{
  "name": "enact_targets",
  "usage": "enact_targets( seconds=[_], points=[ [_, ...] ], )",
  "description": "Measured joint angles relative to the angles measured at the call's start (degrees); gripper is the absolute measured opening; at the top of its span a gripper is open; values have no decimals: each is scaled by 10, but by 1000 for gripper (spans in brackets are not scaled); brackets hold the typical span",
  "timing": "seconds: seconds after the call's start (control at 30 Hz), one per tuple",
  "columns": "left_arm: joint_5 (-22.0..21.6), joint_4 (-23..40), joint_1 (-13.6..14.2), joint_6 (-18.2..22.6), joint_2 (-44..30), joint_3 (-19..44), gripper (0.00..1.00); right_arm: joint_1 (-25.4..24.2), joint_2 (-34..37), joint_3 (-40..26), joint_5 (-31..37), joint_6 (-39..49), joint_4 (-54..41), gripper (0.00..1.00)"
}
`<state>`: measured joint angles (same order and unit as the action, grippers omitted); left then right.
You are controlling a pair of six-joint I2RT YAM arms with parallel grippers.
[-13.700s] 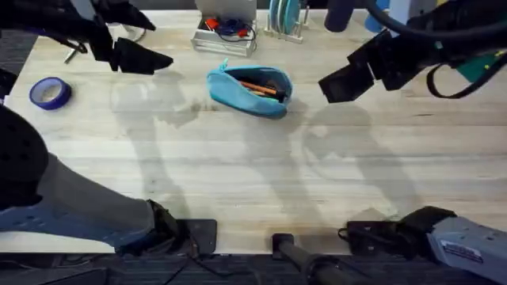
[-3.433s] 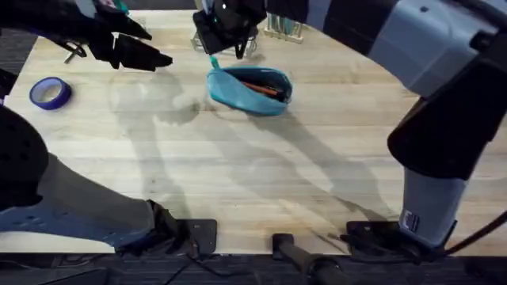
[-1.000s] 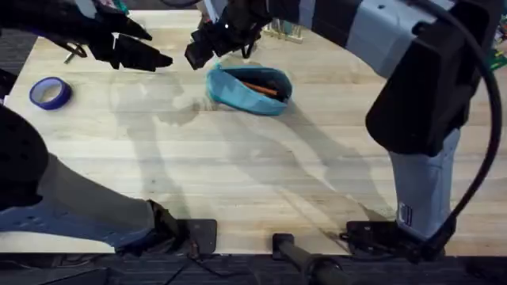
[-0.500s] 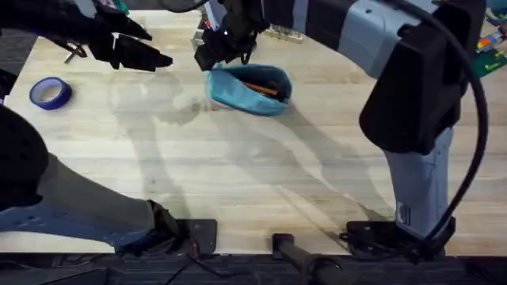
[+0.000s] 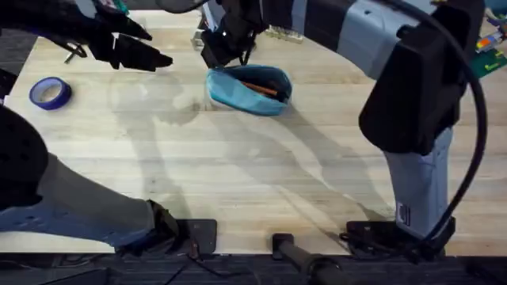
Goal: Unzip the bag, pick up the pens from the table one at a time and place them inside, then zip the bag closed.
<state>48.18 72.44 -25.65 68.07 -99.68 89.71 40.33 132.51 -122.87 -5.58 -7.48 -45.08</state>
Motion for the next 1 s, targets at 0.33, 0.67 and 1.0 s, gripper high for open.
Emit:
enact_targets(
  seconds=[0.33,0.67,1.0],
  points=[
    [0,0,0,0,0,0,995,0,0,-10,2,0,-8,31],
    [0,0,0,0,0,0,995,-2,0,-41,4,0,-47,31],
    [0,0,0,0,0,0,995,-2,0,-49,7,6,-63,31]
  ],
)
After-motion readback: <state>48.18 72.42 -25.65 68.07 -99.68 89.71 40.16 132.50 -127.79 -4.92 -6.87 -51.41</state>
